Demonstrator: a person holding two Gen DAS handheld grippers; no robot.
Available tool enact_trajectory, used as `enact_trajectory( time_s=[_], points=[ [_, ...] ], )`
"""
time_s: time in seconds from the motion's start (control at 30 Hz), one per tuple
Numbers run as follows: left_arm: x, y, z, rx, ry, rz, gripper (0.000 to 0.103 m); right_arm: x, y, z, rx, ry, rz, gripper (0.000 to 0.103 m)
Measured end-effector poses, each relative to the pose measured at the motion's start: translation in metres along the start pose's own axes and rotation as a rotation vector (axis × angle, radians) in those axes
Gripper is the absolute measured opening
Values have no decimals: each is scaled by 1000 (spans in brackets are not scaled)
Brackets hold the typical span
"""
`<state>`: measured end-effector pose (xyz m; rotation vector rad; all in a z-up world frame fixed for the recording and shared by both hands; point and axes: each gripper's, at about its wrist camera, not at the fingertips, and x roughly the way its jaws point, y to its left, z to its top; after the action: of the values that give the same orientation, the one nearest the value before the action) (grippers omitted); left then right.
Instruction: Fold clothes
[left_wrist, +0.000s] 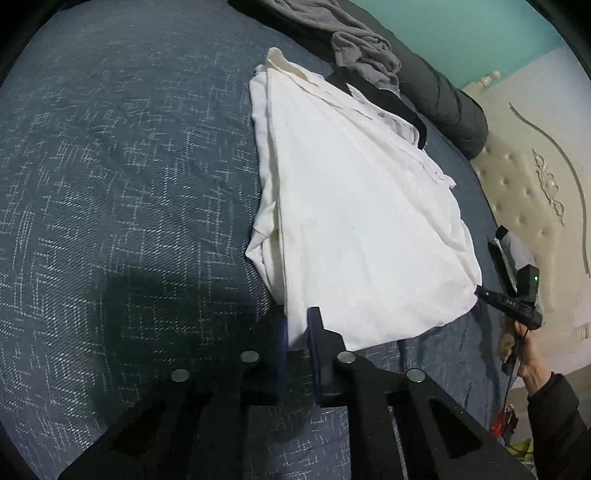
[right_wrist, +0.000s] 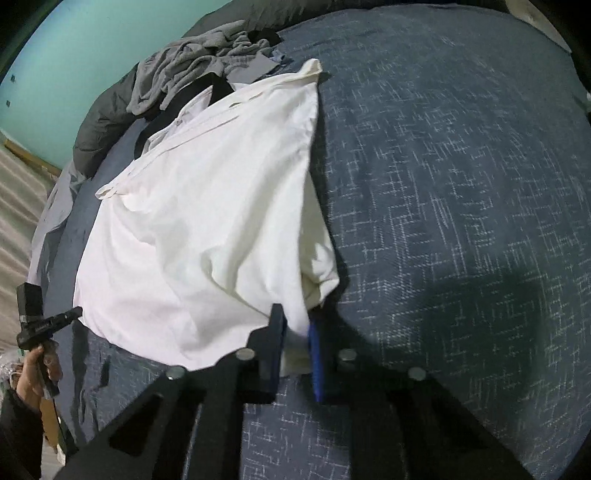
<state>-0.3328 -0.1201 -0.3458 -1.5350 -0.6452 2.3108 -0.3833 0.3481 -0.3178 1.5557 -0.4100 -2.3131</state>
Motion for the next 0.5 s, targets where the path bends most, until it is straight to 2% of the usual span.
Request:
enact_trajectory(
  time_s=[0.17,0.5],
  points=[
    [-22,-7,4,11,-28,-9,7,-5,6,1,-16,-20,-10,5],
    [-85,-31,-11,51,-49,5,6,-75,20,-18,-71,-14,2,4]
  ],
)
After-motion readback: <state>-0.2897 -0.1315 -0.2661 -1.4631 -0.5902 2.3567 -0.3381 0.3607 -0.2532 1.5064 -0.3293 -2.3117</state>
